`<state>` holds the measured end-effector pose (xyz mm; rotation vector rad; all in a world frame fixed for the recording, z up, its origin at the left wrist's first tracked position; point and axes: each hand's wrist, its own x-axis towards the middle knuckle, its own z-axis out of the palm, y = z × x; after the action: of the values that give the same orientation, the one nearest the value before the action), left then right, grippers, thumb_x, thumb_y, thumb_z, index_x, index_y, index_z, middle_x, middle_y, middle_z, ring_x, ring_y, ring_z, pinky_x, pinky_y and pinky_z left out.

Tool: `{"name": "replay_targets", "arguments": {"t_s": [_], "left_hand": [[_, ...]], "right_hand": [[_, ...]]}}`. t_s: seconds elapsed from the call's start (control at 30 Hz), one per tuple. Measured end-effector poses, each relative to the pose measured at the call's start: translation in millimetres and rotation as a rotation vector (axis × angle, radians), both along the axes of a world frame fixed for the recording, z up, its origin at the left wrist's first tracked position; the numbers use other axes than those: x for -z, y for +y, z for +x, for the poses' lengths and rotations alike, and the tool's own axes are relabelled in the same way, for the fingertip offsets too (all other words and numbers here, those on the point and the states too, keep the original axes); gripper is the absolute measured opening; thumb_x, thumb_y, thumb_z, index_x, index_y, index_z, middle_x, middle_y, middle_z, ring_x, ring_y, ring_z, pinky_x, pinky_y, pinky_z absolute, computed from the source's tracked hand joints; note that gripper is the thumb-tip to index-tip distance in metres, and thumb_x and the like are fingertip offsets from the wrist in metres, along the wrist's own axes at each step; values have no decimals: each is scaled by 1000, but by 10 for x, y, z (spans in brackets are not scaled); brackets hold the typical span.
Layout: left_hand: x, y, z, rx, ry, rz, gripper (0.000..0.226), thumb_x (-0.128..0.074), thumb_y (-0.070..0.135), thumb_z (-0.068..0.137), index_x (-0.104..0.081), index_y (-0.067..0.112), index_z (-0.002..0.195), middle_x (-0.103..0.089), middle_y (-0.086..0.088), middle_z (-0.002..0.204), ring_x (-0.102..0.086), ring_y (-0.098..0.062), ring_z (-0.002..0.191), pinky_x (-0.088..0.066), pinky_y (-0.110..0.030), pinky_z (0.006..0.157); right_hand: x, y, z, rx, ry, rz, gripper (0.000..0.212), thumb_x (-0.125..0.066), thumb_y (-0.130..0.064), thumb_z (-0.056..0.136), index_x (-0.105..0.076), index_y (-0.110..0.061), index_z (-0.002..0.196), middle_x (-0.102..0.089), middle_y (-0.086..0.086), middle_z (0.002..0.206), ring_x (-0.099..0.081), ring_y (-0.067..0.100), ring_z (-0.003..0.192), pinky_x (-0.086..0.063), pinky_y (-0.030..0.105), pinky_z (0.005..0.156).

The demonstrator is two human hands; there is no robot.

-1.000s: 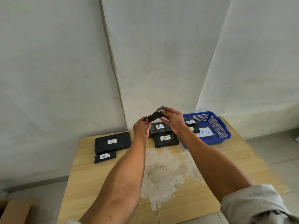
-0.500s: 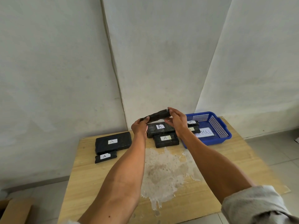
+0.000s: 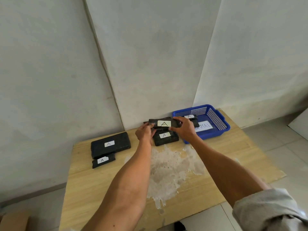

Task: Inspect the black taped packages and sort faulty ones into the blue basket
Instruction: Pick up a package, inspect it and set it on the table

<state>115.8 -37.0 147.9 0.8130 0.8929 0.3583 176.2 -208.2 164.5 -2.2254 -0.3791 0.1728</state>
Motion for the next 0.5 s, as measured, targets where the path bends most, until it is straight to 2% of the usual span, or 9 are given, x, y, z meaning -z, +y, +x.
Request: {"name": "replay_targets", "arguments": {"t_s": [0.07, 0.1, 0.2, 0.3, 0.43, 0.5], "left_hand": [[39, -125, 79, 25, 3, 14, 28, -67, -14, 84, -64, -3, 110, -66, -20, 107, -65, -35, 107, -57, -39, 88], [56, -183, 124, 37, 1, 17, 24, -65, -15, 85, -64, -1, 104, -65, -20, 107, -65, -35, 107, -57, -39, 88], [176, -370, 320, 47, 16, 8, 23, -63, -17, 85, -61, 4, 91, -66, -24, 111, -66, -35, 106, -57, -40, 86], [272, -570, 488, 62, 28, -14, 21, -63, -17, 87, -61, 2, 97, -65, -21, 108, -65, -32, 103, -57, -42, 88], [387, -830, 756, 79, 36, -41, 22, -63, -16, 87, -61, 2, 100, -66, -21, 108, -66, -28, 100, -57, -42, 89], [445, -930, 928, 90, 40, -41, 22, -65, -14, 87, -62, 2, 103, -67, -20, 112, -68, -27, 99, -58, -42, 90]], "right_hand": [[61, -92, 53, -54, -111, -171, 65, -88, -28, 73, -62, -18, 132, -61, 4, 131, -57, 24, 119, -49, 37, 97], [84, -132, 81, -74, -147, -217, 64, -88, -27, 73, -62, -19, 132, -62, 4, 133, -57, 25, 120, -49, 40, 97], [147, -250, 249, -140, -236, -305, 61, -85, -25, 75, -63, -18, 132, -70, 5, 119, -62, 26, 110, -52, 41, 92], [171, -416, 488, -222, -279, -414, 59, -82, -26, 75, -63, -20, 130, -71, 5, 114, -64, 27, 108, -51, 45, 95], [212, -632, 887, -351, -285, -501, 55, -75, -18, 76, -59, -24, 128, -72, 4, 111, -68, 31, 96, -56, 43, 79], [252, -718, 1103, -399, -305, -559, 57, -75, -18, 79, -56, -24, 132, -71, 4, 114, -68, 31, 96, -56, 43, 79]]}}
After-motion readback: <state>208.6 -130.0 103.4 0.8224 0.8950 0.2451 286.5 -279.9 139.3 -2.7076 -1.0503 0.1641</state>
